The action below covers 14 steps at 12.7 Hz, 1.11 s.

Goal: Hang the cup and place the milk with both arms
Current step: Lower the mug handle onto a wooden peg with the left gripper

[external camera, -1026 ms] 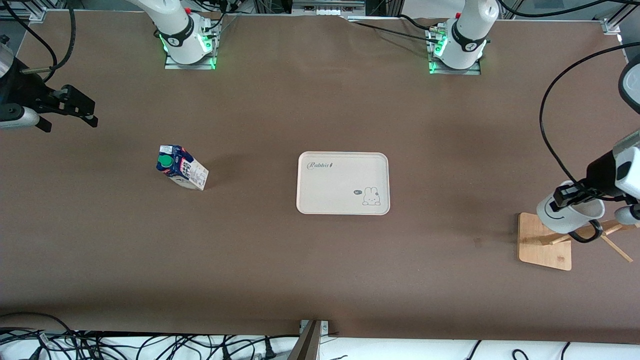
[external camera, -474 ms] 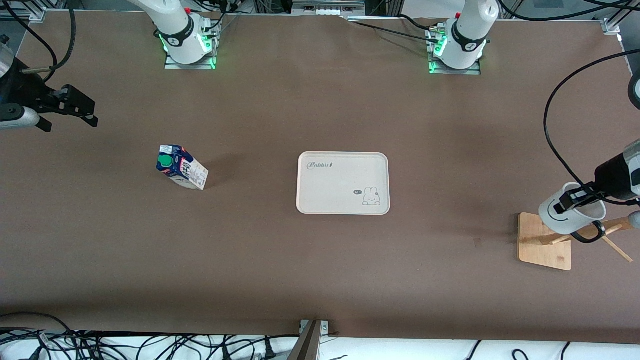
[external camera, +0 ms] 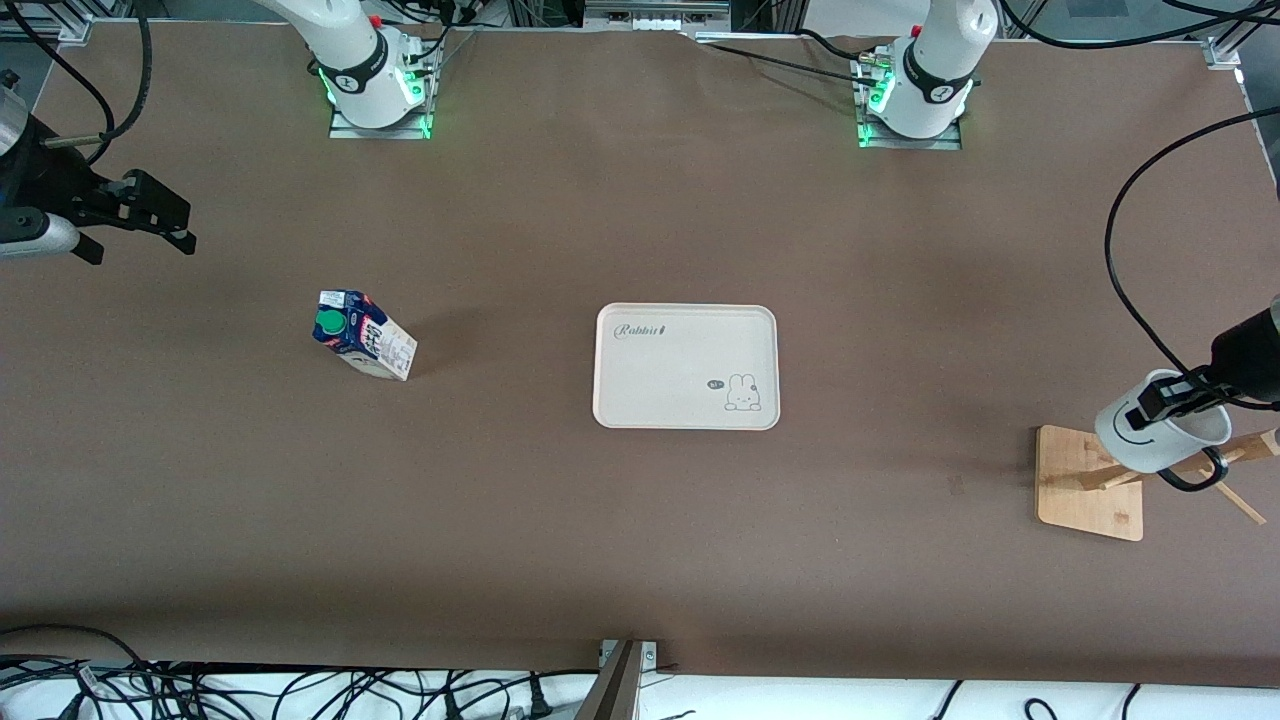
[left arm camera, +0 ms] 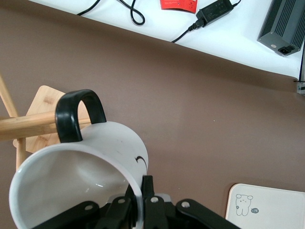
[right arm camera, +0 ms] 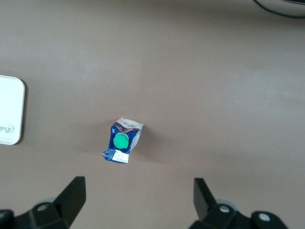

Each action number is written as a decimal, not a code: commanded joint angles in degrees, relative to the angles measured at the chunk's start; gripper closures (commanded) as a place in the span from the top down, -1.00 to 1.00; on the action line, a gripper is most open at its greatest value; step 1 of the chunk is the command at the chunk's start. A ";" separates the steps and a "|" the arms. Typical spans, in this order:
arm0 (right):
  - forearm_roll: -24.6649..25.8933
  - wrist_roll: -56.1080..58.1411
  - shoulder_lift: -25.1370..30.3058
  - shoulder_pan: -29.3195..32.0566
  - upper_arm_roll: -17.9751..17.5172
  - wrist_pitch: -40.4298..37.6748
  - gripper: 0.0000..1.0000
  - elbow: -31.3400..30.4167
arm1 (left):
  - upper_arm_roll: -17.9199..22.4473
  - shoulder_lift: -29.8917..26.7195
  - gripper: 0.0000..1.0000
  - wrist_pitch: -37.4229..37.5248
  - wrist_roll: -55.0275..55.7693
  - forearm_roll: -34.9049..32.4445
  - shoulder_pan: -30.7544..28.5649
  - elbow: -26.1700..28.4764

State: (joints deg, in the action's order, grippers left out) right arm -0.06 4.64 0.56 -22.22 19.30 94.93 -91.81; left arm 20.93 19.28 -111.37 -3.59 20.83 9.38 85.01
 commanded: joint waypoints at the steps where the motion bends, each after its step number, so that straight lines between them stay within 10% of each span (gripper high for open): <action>1: 0.85 0.28 -0.21 0.24 -0.32 -1.24 1.00 1.20 | 0.60 0.85 -1.00 0.45 -2.03 1.67 0.29 -0.99; 10: 0.85 0.28 -0.21 0.24 -0.32 -1.15 1.00 1.20 | 4.11 0.85 -1.00 0.72 -6.49 5.35 0.20 -0.90; 12: 0.85 0.28 -0.21 0.24 -0.32 -1.15 1.00 1.20 | 4.11 0.50 0.80 0.98 -8.27 6.68 0.20 -0.29; 14: 0.85 0.28 -0.21 0.24 -0.32 -1.15 1.00 1.20 | 4.11 0.24 1.00 1.24 -8.37 6.59 0.20 -0.11</action>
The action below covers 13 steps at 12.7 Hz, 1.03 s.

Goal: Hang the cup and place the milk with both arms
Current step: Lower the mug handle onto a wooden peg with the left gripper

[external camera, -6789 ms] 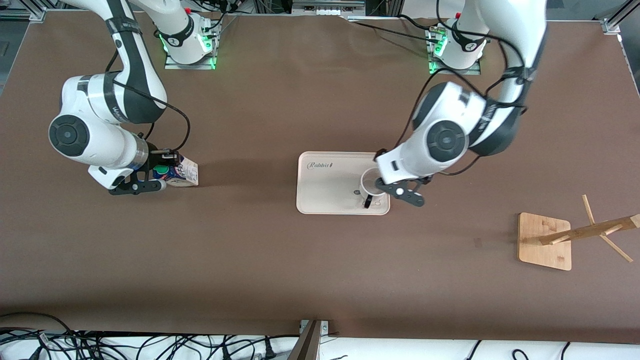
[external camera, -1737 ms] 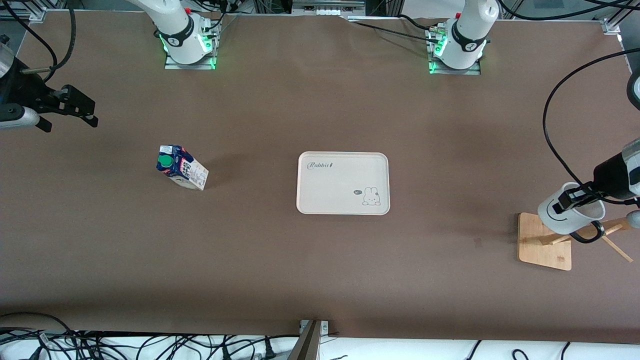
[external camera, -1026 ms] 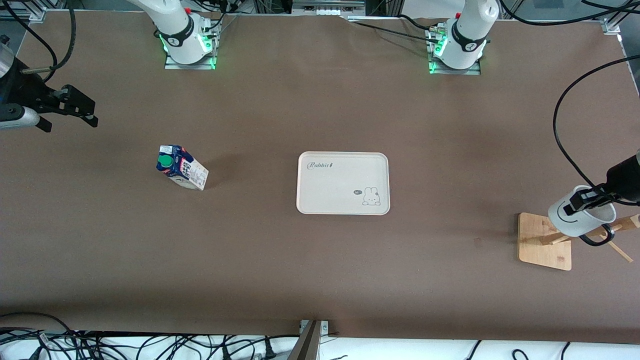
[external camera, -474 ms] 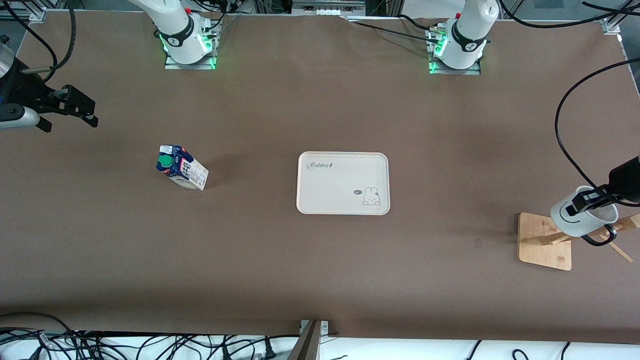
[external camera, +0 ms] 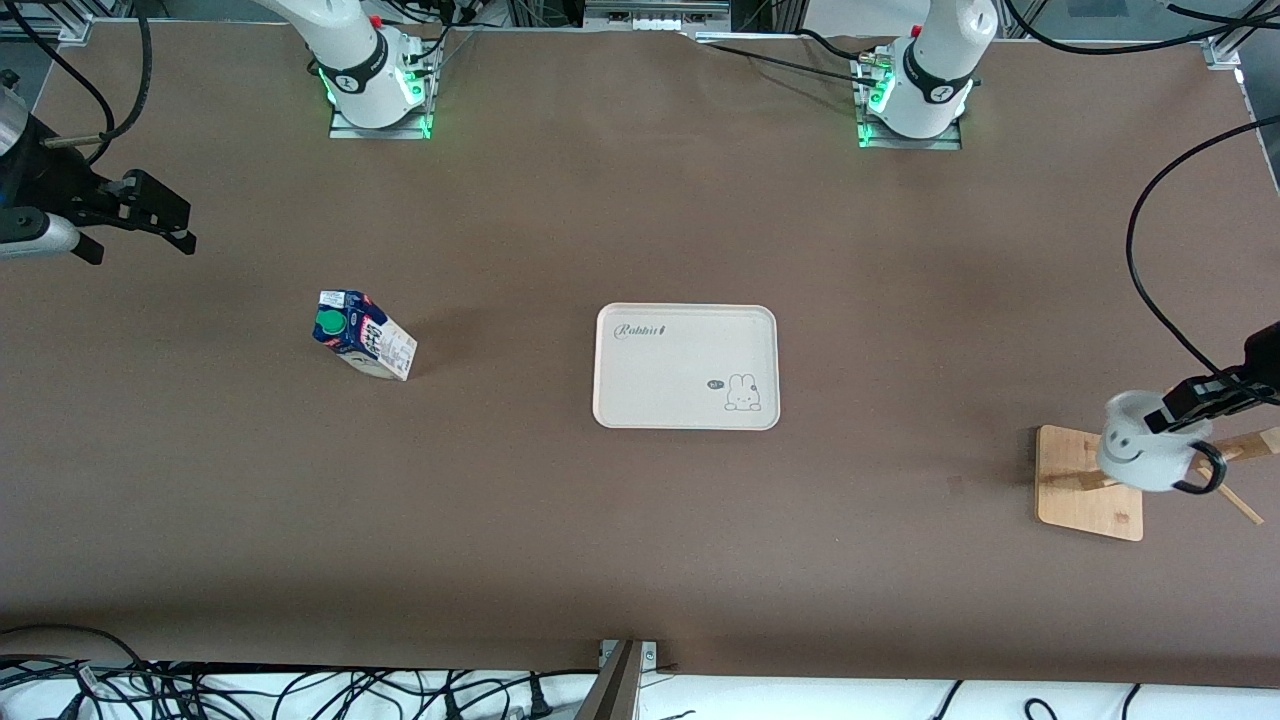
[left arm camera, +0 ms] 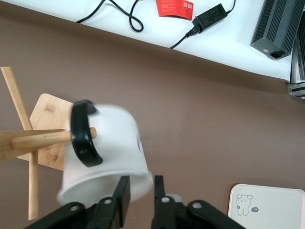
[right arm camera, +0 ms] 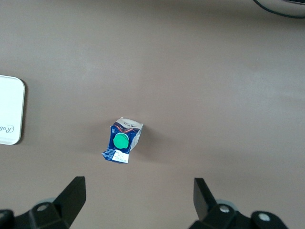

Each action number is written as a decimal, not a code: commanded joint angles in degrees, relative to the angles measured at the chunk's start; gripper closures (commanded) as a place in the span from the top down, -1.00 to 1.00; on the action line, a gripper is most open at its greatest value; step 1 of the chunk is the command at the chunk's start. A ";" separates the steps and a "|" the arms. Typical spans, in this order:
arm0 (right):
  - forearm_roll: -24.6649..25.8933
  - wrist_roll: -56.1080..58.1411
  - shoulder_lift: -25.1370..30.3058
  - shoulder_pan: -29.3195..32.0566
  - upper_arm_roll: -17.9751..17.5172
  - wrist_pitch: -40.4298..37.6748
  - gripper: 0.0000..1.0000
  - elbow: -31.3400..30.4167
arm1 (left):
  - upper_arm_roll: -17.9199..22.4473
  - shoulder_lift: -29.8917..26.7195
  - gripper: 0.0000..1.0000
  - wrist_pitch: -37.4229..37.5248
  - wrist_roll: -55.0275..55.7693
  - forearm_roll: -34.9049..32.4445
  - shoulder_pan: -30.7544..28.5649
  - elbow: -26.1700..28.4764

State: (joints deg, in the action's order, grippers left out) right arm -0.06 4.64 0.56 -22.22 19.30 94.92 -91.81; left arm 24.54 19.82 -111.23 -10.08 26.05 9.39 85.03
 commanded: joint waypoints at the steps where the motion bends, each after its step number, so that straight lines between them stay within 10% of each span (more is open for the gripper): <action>1: 0.85 0.28 -0.21 0.24 -0.31 -1.14 1.00 1.20 | 0.50 -0.31 1.00 1.80 -1.88 1.29 0.19 -0.13; 13: 0.85 0.28 -0.21 0.07 -0.40 -1.14 1.00 1.29 | 1.65 -3.03 1.00 18.58 -0.73 -6.26 2.82 -9.35</action>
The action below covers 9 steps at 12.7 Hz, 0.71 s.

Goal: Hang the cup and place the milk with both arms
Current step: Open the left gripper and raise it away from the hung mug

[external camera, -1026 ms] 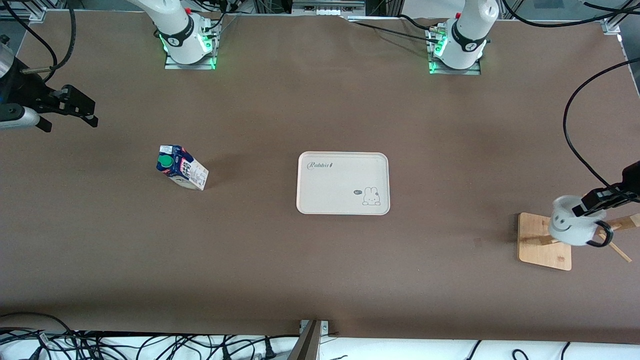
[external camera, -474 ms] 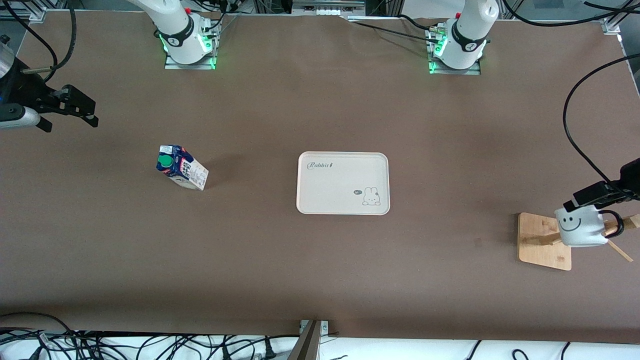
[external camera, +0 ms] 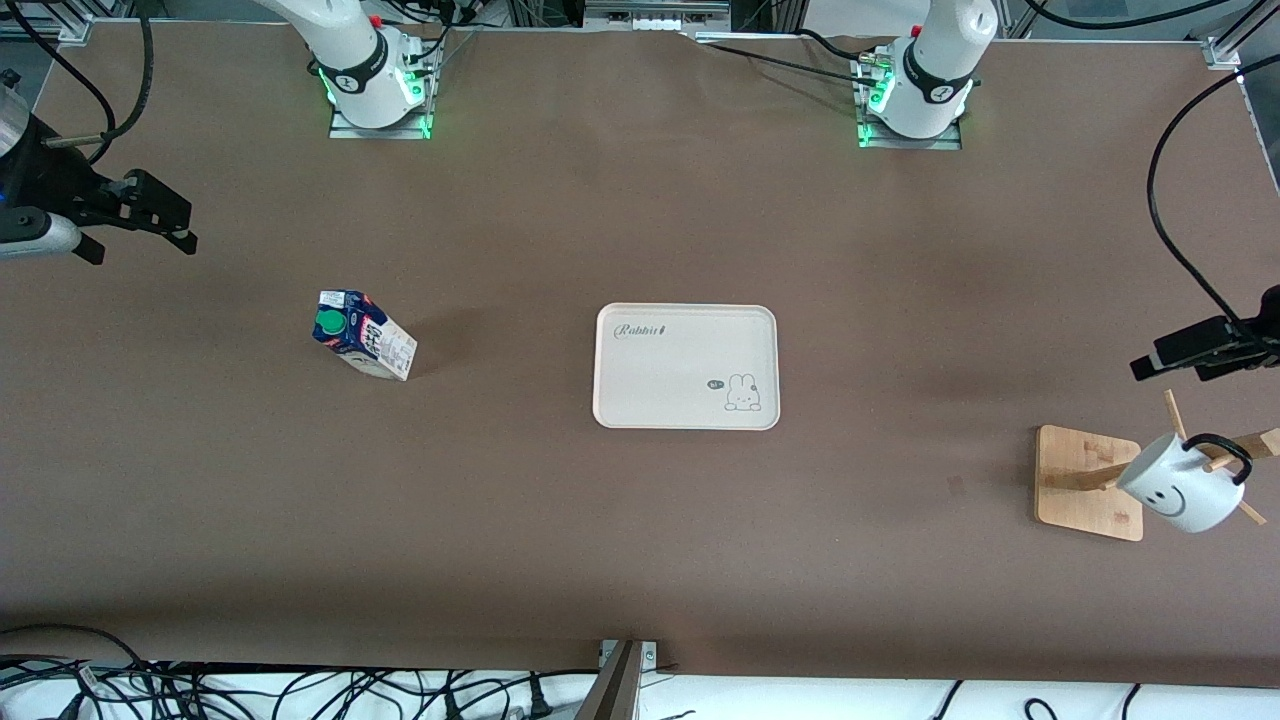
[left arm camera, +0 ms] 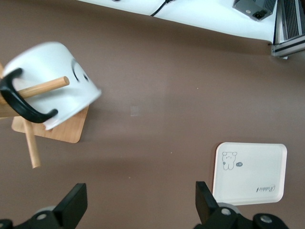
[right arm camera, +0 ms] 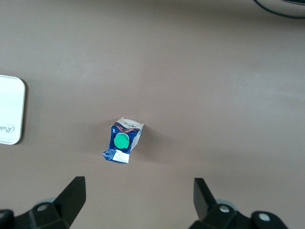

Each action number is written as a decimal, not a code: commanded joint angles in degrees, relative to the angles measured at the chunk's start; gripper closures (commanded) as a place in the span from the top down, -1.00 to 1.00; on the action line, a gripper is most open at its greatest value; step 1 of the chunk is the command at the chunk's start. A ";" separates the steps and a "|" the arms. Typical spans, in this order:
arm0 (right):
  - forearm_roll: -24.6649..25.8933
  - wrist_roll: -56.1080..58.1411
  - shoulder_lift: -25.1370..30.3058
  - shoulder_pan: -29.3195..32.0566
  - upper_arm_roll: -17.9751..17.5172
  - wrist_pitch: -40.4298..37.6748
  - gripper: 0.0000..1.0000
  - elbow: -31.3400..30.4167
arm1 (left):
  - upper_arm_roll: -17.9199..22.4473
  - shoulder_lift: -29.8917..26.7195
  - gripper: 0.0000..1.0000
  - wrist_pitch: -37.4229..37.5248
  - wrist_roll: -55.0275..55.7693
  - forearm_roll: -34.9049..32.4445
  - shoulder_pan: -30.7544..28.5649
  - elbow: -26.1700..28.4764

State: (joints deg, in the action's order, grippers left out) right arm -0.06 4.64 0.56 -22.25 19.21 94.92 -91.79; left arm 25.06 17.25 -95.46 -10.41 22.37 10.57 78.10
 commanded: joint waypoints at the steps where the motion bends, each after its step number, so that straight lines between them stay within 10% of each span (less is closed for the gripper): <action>1: 0.85 0.28 -0.21 0.10 -0.31 -1.14 1.00 1.27 | 0.70 -1.33 1.00 2.91 -0.40 -4.77 2.09 -2.87; 9: 0.85 0.28 -0.21 0.10 -0.31 -1.14 1.00 1.27 | -4.75 -4.70 1.00 11.17 1.43 -14.90 6.84 -1.29</action>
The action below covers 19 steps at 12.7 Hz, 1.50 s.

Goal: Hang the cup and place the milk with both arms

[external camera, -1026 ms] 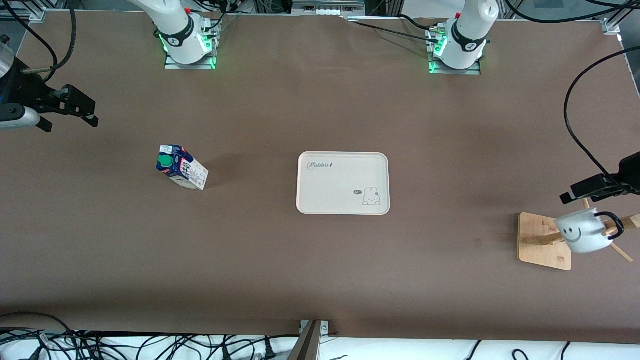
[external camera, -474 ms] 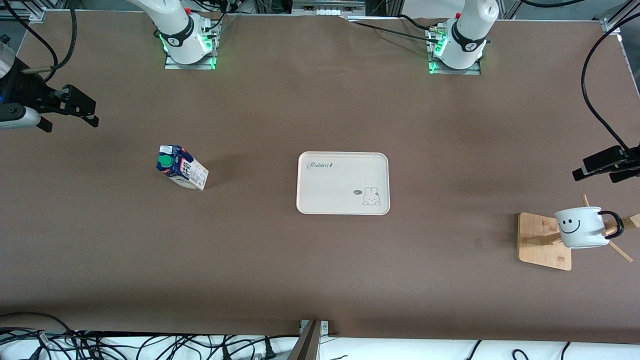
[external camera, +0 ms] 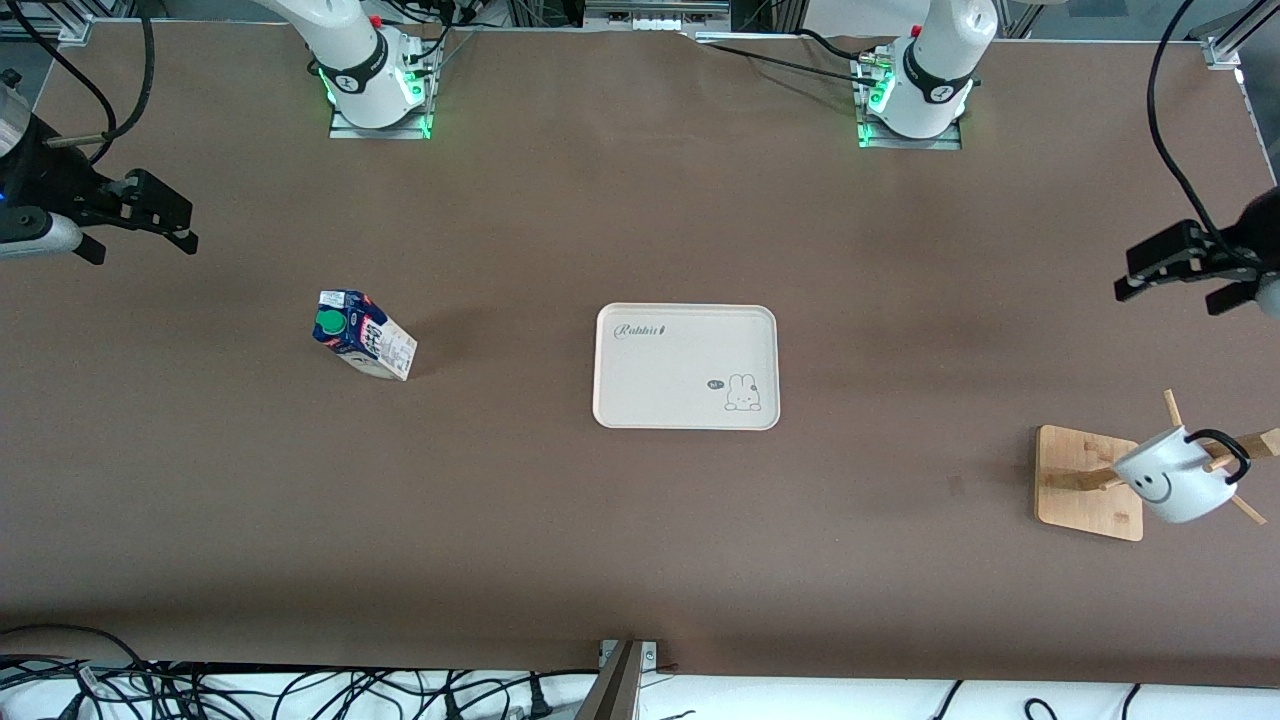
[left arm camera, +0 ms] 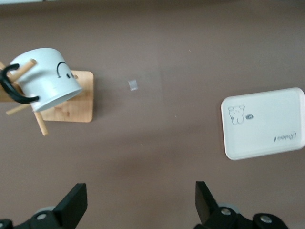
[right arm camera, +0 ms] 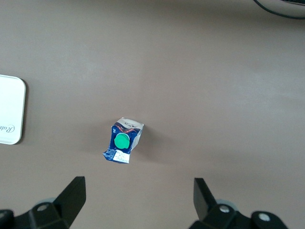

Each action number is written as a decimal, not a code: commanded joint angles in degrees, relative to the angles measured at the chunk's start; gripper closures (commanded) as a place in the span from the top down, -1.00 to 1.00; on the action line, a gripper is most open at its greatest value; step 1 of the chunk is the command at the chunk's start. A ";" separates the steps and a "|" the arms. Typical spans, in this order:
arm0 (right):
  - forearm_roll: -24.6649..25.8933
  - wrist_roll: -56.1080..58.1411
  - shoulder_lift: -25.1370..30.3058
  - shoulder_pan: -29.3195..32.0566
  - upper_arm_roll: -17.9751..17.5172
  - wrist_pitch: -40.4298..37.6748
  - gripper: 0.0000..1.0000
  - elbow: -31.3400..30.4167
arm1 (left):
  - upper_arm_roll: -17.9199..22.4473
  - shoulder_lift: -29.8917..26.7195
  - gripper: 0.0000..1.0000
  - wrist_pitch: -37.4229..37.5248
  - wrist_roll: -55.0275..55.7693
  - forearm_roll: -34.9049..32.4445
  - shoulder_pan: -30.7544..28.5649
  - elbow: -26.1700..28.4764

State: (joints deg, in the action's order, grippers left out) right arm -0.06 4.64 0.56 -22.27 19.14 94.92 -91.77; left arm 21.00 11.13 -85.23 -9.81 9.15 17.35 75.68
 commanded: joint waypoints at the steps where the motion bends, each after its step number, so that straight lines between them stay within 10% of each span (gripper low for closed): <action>1: 0.85 0.28 -0.21 0.12 -0.24 -1.14 1.00 1.24 | -0.79 2.04 1.00 1.38 2.33 -1.33 0.05 1.74; 16: 0.77 0.28 -0.21 -0.32 -0.33 -1.23 1.00 1.24 | 0.18 1.17 1.00 4.55 -2.49 -3.63 -1.78 -1.69; 19: 0.77 0.28 -0.21 -0.15 -0.24 -1.23 1.00 1.24 | -8.64 -1.02 1.00 3.15 -4.25 -4.41 -11.39 1.39</action>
State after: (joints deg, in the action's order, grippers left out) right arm -0.06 4.64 0.56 -22.55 18.91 94.92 -91.74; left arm 19.48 12.57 -81.06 -12.49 6.08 13.45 74.33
